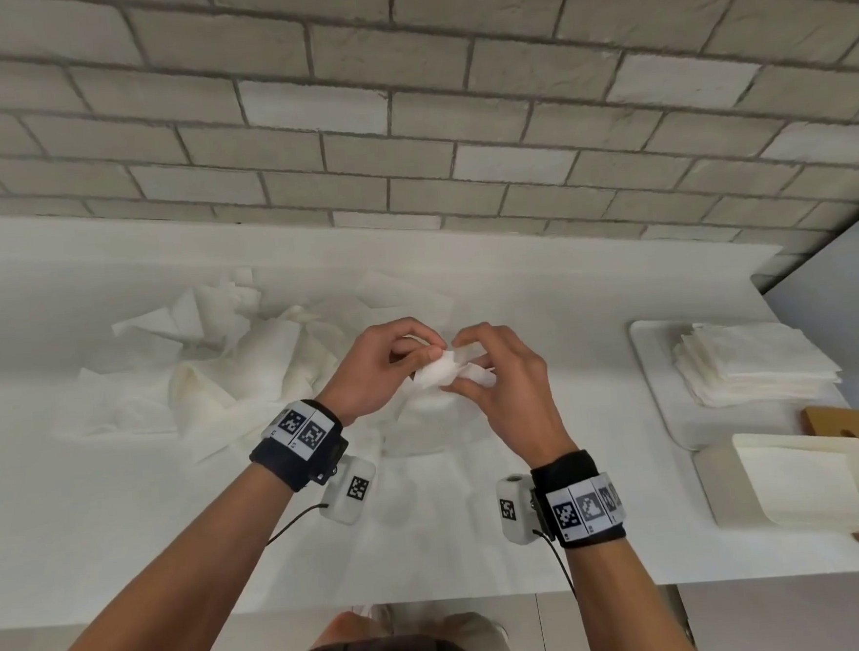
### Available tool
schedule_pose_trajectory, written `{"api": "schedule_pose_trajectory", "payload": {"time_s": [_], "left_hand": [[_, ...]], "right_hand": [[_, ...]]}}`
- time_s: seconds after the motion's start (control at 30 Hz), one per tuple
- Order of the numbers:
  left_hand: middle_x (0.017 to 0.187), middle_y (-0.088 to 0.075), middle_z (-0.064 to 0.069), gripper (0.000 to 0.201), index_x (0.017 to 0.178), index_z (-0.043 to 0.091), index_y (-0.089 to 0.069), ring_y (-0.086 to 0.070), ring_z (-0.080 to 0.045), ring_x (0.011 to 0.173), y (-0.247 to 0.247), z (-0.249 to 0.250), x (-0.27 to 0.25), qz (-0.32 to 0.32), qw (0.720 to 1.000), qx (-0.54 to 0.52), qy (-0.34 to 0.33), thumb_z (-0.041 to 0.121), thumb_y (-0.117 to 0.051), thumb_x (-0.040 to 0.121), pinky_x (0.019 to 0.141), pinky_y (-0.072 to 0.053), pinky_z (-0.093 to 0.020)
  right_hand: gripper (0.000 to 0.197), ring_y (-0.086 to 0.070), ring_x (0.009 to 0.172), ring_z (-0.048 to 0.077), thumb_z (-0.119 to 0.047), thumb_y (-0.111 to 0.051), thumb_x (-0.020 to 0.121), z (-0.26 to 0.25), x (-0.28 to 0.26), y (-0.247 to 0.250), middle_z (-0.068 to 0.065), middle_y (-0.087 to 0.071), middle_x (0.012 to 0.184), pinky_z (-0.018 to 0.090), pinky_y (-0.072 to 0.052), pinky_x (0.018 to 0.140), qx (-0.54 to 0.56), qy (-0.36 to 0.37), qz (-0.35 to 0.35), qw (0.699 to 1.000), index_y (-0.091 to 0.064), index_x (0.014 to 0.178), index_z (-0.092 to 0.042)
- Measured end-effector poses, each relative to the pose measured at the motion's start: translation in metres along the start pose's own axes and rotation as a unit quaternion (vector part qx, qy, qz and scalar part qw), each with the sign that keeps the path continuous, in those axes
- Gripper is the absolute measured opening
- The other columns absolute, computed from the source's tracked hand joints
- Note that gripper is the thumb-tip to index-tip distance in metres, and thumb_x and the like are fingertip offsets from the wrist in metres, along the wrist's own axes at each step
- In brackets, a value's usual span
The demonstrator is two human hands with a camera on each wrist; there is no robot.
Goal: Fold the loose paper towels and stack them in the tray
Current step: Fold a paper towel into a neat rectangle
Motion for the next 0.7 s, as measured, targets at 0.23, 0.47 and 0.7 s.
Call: {"api": "schedule_pose_trajectory", "payload": {"time_s": [0.23, 0.47, 0.7], "left_hand": [[0.082, -0.078, -0.01, 0.015, 0.105, 0.018, -0.068, -0.066, -0.027, 0.078, -0.035, 0.036, 0.008, -0.006, 0.999, -0.017, -0.036, 0.026, -0.078, 0.097, 0.079, -0.05, -0.042], [0.108, -0.076, 0.006, 0.047, 0.121, 0.021, -0.066, -0.072, -0.014, 0.103, -0.104, 0.042, 0.005, -0.086, 0.995, 0.044, -0.034, 0.023, -0.093, 0.082, 0.091, -0.057, -0.033], [0.098, -0.081, 0.002, 0.023, 0.101, 0.021, -0.078, -0.077, -0.021, 0.092, -0.145, 0.002, 0.006, 0.066, 0.997, 0.033, 0.039, 0.032, -0.09, 0.084, 0.084, -0.06, -0.04]], "right_hand": [[0.032, -0.059, 0.081, 0.01, -0.022, -0.093, 0.085, -0.002, -0.003, 0.039, -0.002, -0.056, 0.1, 0.018, -0.048, 0.073, -0.072, 0.013, -0.006, 0.997, -0.072, 0.109, -0.021], [0.022, -0.061, 0.101, 0.008, -0.038, -0.087, 0.089, 0.015, -0.035, 0.126, -0.014, -0.06, 0.118, 0.014, -0.043, 0.079, 0.0, -0.031, 0.073, 0.997, -0.068, 0.096, -0.029], [0.03, -0.07, 0.089, 0.015, -0.026, -0.087, 0.092, 0.12, -0.123, 0.182, -0.011, -0.069, 0.098, 0.033, -0.058, 0.073, 0.05, -0.116, 0.088, 0.988, -0.059, 0.104, -0.027]]}}
Point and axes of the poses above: each hand's wrist, its own x-axis towards the middle knuckle, its own y-axis out of the back of the hand, z = x × y, the point moved 9 cm from there along x, towards the middle knuckle
